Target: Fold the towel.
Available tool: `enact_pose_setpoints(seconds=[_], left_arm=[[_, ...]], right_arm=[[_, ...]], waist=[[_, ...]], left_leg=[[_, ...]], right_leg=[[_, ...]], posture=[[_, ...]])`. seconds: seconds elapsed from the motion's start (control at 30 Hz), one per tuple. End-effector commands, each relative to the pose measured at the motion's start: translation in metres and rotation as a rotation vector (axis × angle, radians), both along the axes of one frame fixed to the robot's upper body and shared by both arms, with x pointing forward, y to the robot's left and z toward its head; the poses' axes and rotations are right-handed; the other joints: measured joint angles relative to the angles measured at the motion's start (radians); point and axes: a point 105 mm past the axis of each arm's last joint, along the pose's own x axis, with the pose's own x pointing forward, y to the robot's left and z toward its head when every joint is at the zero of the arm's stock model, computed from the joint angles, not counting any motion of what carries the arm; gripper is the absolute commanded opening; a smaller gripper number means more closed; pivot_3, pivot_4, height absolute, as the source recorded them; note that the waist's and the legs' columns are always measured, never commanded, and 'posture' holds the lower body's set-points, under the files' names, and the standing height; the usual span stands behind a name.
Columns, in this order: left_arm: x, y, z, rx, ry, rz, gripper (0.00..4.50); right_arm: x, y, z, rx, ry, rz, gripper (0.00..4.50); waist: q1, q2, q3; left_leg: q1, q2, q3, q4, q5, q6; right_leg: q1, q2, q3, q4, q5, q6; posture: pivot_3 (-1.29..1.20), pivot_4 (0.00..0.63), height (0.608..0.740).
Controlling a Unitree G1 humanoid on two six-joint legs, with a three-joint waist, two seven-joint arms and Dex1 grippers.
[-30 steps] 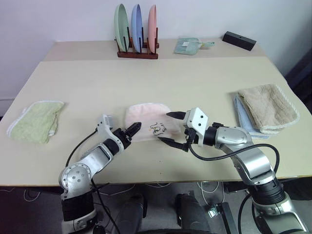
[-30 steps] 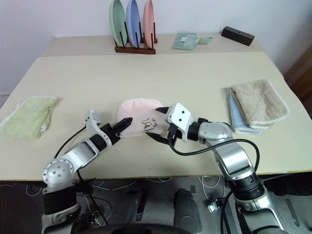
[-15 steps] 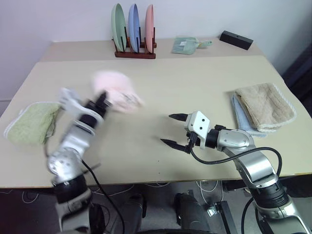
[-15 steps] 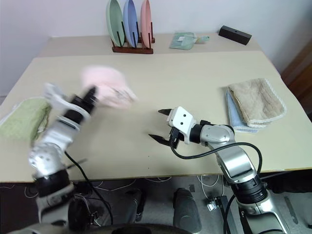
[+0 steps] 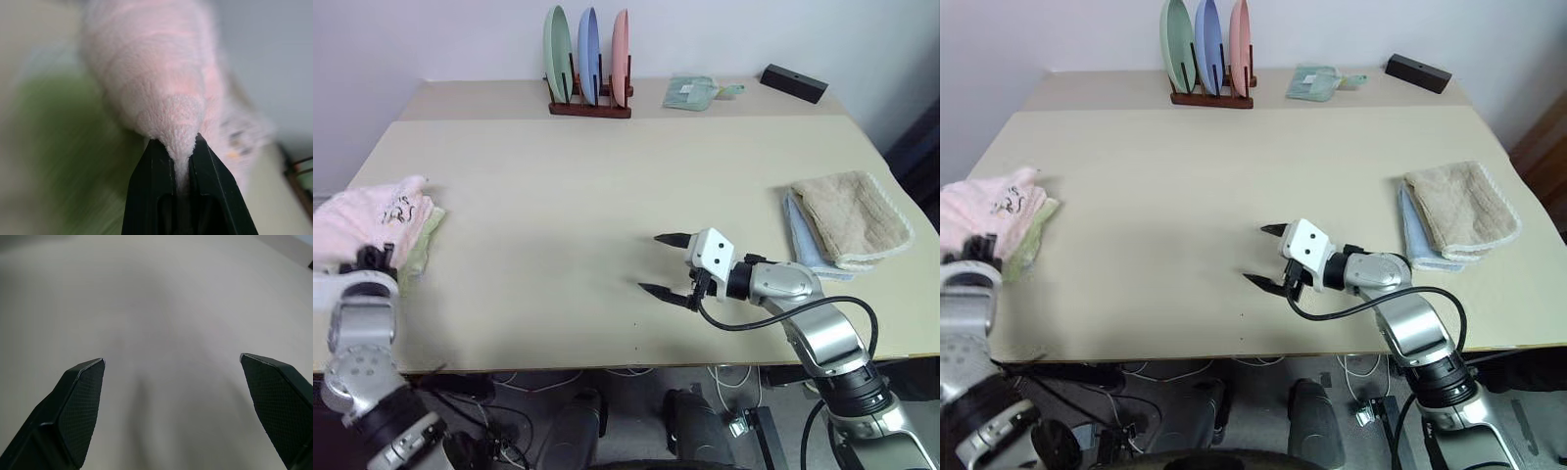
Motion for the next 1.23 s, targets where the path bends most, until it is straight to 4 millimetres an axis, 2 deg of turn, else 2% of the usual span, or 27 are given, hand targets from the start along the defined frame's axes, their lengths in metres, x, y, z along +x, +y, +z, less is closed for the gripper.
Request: enact_pose_setpoints(seconds=[0.03, 0.1, 0.2, 0.27, 0.3, 0.33, 0.4, 0.5, 0.57, 0.63, 0.73, 0.8, 0.87, 1.1, 1.23], left_arm=[[-0.014, 0.002, 0.014, -0.007, -0.095, 0.058, 0.37], [-0.018, 0.002, 0.014, -0.014, -0.117, 0.074, 1.09], [-0.026, 0.004, 0.019, -0.01, -0.144, 0.109, 2.52], [-0.035, 0.007, 0.024, -0.003, -0.163, 0.149, 3.64], [-0.047, 0.015, 0.031, 0.028, -0.177, 0.193, 4.16], [-0.058, 0.021, 0.039, 0.063, -0.195, 0.231, 4.47], [-0.074, 0.028, 0.053, 0.141, -0.205, 0.28, 4.47], [-0.087, 0.032, 0.074, 0.297, -0.18, 0.296, 4.47], [-0.072, 0.009, 0.098, 0.573, -0.103, 0.126, 4.47], [-0.048, -0.031, 0.104, 0.784, -0.041, -0.111, 4.47], [-0.029, -0.072, 0.1, 0.899, -0.027, -0.301, 4.47], [-0.013, -0.115, 0.082, 1.117, 0.066, -0.543, 4.47], [-0.007, -0.142, 0.065, 1.222, 0.093, -0.704, 4.47], [0.002, -0.167, 0.042, 1.259, 0.073, -0.868, 4.47], [0.009, -0.168, 0.041, 1.254, 0.049, -0.856, 4.47]], right_arm=[[0.0, -0.003, 0.008, 0.0, -0.039, 0.008, 4.5], [0.0, -0.004, 0.007, -0.006, -0.036, 0.01, 4.5], [0.002, -0.006, 0.007, -0.011, -0.032, 0.015, 4.5], [0.004, -0.007, 0.006, -0.019, -0.03, 0.023, 4.5], [0.006, -0.007, 0.006, -0.021, -0.032, 0.026, 4.5], [0.009, -0.007, 0.008, -0.021, -0.035, 0.027, 4.5], [0.015, -0.009, 0.011, -0.013, -0.038, 0.018, 4.5], [0.025, -0.013, 0.018, 0.024, -0.038, -0.017, 4.5], [0.042, -0.019, 0.024, 0.072, -0.029, -0.114, 4.5], [0.055, -0.028, 0.026, 0.113, -0.014, -0.195, 4.5], [0.064, -0.039, 0.028, 0.144, -0.005, -0.251, 4.5], [0.069, -0.05, 0.026, 0.15, -0.012, -0.299, 4.5], [0.071, -0.06, 0.025, 0.152, -0.018, -0.34, 4.5], [0.072, -0.099, 0.023, 0.115, -0.02, -0.434, 4.5], [0.069, -0.104, 0.025, 0.103, -0.025, -0.439, 4.5]], waist=[[0.0, 0.0, 0.0], [-0.001, 0.0, 0.0], [-0.001, 0.0, 0.0], [-0.001, 0.0, 0.0], [-0.003, 0.0, 0.0], [-0.004, 0.0, 0.0], [-0.006, 0.0, 0.0], [-0.002, 0.0, 0.0], [-0.002, -0.002, 0.0], [0.005, -0.002, 0.0], [0.017, 0.0, -0.001], [0.013, 0.0, -0.001], [0.003, 0.002, 0.0], [-0.026, 0.004, 0.001], [-0.026, 0.004, 0.002]], left_leg=[[0.0, 0.0, 0.0, 0.0, 0.0, 0.0], [0.0, 0.0, 0.0, 0.0, 0.0, 0.0], [0.0, 0.0, 0.001, 0.0, 0.0, 0.0], [0.0, 0.0, 0.001, 0.0, 0.0, 0.0], [0.0, 0.0, 0.001, 0.0, 0.0, 0.0], [0.0, 0.0, 0.001, 0.0, 0.0, 0.0], [0.0, 0.001, 0.002, -0.001, 0.0, 0.0], [0.001, 0.001, 0.002, -0.001, 0.0, 0.0], [0.001, 0.001, 0.002, -0.001, 0.0, 0.0], [0.001, 0.001, 0.002, 0.0, 0.0, 0.0], [0.002, -0.001, 0.002, 0.0, 0.0, 0.0], [0.002, 0.0, 0.002, 0.0, -0.001, 0.001], [0.001, 0.0, 0.003, -0.002, -0.001, 0.001], [0.001, 0.001, 0.004, -0.005, -0.001, 0.002], [0.0, 0.002, 0.004, -0.004, -0.001, 0.002]], right_leg=[[0.0, 0.0, 0.0, 0.0, 0.0, 0.0], [0.0, 0.0, 0.0, 0.0, 0.0, 0.0], [0.0, 0.0, 0.0, 0.0, 0.0, 0.0], [0.0, 0.0, 0.0, 0.0, 0.0, 0.0], [0.0, 0.0, 0.0, 0.0, 0.0, 0.0], [0.0, 0.0, 0.0, 0.0, 0.0, 0.0], [0.0, 0.0, 0.001, -0.001, 0.0, 0.0], [0.0, 0.0, 0.001, 0.0, 0.0, 0.0], [0.0, 0.0, 0.001, -0.001, -0.002, -0.003], [0.001, 0.001, 0.001, -0.001, -0.002, -0.005], [0.004, 0.0, 0.001, -0.003, -0.002, -0.005], [0.003, 0.0, 0.001, -0.003, -0.002, -0.005], [0.002, 0.001, 0.001, -0.003, -0.002, -0.005], [-0.003, 0.0, 0.002, -0.001, -0.001, -0.002], [-0.003, 0.0, 0.002, -0.001, 0.0, -0.001]], posture=[[0.0, 0.15, 0.737], [0.0, 0.15, 0.737], [0.0, 0.15, 0.737], [0.0, 0.15, 0.737], [0.0, 0.15, 0.737], [0.0, 0.15, 0.737], [0.0, 0.15, 0.737], [0.0, 0.15, 0.737], [0.0, 0.15, 0.737], [0.0, 0.15, 0.737], [0.0, 0.15, 0.737], [0.0, 0.15, 0.737], [0.0, 0.15, 0.737], [0.0, 0.15, 0.737], [0.0, 0.15, 0.737]])
